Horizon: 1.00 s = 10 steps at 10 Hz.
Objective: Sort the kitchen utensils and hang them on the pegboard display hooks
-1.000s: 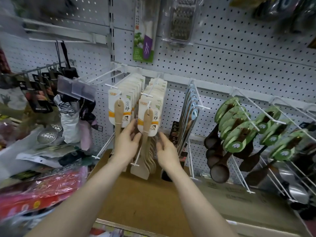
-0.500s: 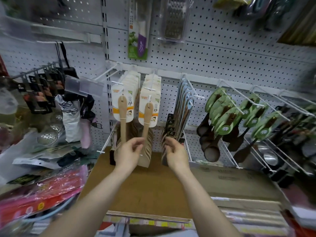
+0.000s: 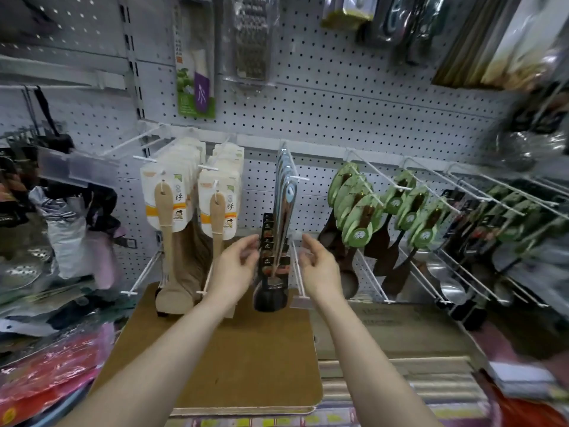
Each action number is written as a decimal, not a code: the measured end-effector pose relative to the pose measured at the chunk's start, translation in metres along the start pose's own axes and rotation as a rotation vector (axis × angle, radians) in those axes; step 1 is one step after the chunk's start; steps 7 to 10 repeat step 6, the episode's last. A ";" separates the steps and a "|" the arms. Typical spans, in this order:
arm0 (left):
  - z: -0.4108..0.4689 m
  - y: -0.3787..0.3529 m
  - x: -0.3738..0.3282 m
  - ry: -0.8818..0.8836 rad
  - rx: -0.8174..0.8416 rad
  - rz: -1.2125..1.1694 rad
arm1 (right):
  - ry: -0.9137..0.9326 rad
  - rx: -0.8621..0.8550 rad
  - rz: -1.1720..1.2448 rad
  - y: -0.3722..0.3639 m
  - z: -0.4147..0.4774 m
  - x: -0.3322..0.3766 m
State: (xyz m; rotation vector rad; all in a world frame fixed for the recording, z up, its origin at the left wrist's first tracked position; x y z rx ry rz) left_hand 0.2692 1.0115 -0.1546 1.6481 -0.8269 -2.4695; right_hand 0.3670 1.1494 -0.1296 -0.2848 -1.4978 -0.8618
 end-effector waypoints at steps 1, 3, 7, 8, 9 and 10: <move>0.019 -0.021 -0.014 0.034 -0.017 -0.018 | 0.053 0.142 -0.028 0.008 0.018 0.000; 0.045 -0.052 -0.033 0.053 -0.093 -0.008 | 0.128 0.300 -0.056 0.015 0.053 0.002; 0.043 -0.080 -0.045 0.104 -0.300 0.007 | 0.179 0.521 0.000 0.028 0.079 -0.022; 0.043 -0.080 -0.045 0.104 -0.300 0.007 | 0.179 0.521 0.000 0.028 0.079 -0.022; 0.043 -0.080 -0.045 0.104 -0.300 0.007 | 0.179 0.521 0.000 0.028 0.079 -0.022; 0.043 -0.080 -0.045 0.104 -0.300 0.007 | 0.179 0.521 0.000 0.028 0.079 -0.022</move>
Point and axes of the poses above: each hand's wrist, its own z-axis towards the middle knuckle, its own y-axis out of the back of the hand, x = y × z, the point moved 2 cm from there along z, towards the middle knuckle, and after that the axes turned 7 degrees about z, right-handed, at the moved point
